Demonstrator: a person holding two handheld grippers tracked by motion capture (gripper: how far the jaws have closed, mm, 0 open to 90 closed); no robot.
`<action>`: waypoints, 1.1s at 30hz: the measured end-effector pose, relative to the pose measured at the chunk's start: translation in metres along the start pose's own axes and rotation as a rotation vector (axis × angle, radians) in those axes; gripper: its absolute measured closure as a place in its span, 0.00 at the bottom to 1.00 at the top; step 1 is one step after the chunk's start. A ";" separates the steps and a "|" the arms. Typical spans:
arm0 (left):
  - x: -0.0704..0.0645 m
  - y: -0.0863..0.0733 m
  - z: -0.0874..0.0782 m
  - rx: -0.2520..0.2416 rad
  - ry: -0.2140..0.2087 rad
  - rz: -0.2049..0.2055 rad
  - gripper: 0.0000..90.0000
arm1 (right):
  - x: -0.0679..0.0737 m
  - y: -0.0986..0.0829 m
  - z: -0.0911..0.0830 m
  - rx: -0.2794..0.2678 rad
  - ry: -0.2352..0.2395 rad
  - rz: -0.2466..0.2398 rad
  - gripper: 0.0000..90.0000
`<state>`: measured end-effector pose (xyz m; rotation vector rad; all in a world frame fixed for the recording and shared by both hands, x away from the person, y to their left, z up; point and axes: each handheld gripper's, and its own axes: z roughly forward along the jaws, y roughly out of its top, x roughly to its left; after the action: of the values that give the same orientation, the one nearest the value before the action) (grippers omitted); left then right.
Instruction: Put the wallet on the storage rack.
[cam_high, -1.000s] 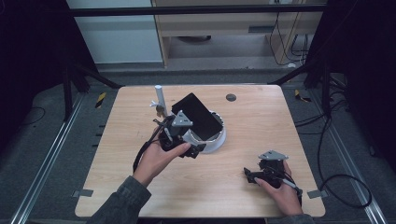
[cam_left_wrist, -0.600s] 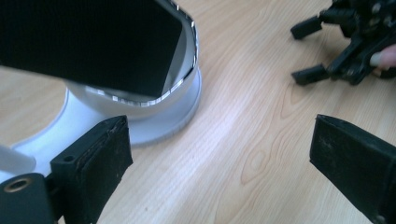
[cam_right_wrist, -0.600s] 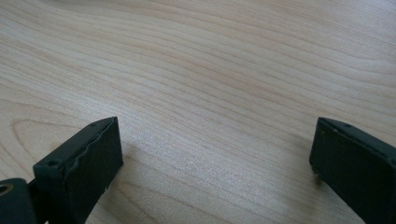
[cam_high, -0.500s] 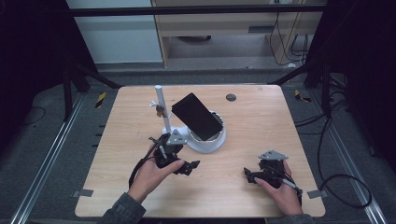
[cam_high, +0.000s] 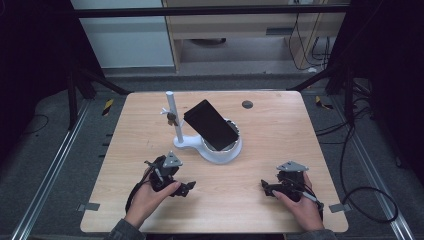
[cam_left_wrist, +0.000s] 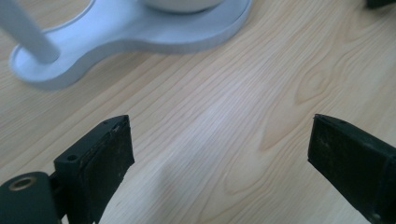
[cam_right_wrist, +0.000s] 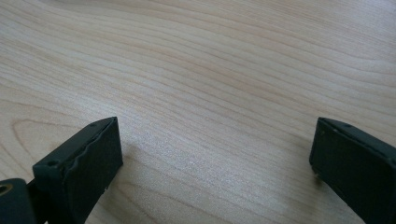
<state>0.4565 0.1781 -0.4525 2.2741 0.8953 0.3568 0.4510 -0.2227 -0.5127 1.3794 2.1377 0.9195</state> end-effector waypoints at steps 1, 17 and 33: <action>0.002 -0.004 0.000 0.005 0.007 -0.009 0.07 | 0.000 0.000 0.000 0.000 0.000 0.000 0.03; 0.042 -0.055 -0.002 0.015 0.086 -0.093 0.08 | 0.000 0.000 0.000 0.000 -0.001 0.002 0.03; 0.066 -0.075 0.001 -0.020 0.136 -0.162 0.07 | 0.000 0.000 0.000 0.000 -0.001 0.002 0.03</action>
<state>0.4674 0.2637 -0.5024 2.1617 1.1316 0.4499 0.4508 -0.2223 -0.5128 1.3822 2.1353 0.9196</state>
